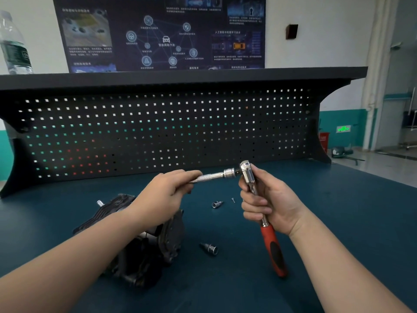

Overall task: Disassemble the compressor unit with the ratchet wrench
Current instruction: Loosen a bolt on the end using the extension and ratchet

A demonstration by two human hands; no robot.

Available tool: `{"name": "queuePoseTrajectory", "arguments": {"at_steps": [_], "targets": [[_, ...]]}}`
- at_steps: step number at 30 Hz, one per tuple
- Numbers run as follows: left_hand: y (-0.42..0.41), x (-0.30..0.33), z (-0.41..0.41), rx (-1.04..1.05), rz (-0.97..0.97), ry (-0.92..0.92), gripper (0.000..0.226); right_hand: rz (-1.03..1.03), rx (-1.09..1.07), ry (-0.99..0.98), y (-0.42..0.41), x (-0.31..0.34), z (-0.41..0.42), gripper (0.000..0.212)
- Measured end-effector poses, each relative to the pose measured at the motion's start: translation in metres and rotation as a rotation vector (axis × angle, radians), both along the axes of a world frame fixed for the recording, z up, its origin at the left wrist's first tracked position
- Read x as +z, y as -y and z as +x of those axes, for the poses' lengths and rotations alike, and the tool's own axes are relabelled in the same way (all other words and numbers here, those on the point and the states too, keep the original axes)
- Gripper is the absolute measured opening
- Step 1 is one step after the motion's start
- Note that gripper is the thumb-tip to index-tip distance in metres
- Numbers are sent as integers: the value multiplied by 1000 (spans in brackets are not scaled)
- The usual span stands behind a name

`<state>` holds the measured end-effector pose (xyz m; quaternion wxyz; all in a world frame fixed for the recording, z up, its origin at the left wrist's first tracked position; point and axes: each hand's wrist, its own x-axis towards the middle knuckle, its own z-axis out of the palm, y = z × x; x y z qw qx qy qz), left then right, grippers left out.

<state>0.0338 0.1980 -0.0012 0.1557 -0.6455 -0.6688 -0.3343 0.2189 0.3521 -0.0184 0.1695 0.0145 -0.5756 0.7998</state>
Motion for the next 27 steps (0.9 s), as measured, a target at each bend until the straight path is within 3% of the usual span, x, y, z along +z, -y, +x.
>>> {"name": "queuePoseTrajectory", "arguments": {"at_steps": [4, 7, 14, 17, 21, 23, 27], "targets": [[4, 7, 4, -43, -113, 113, 26, 13, 34, 15, -1, 0, 2, 44], [4, 9, 10, 5, -41, 144, 21, -8, 28, 22, 1, 0, 0, 46], [-6, 13, 33, 205, 317, -315, 23, -264, 65, -12, 6, 2, -3, 51], [-11, 16, 36, 245, 346, -386, 20, -294, 18, -3, 7, 3, -5, 55], [-12, 9, 32, 323, 174, -198, 22, -323, -21, 33, 7, 1, -7, 57], [-13, 0, 32, 321, 108, 6, 20, -388, 35, -4, 3, 3, -3, 60], [-21, -16, 34, 144, 89, 442, 22, -613, 175, -96, -2, 2, 2, 30]]}}
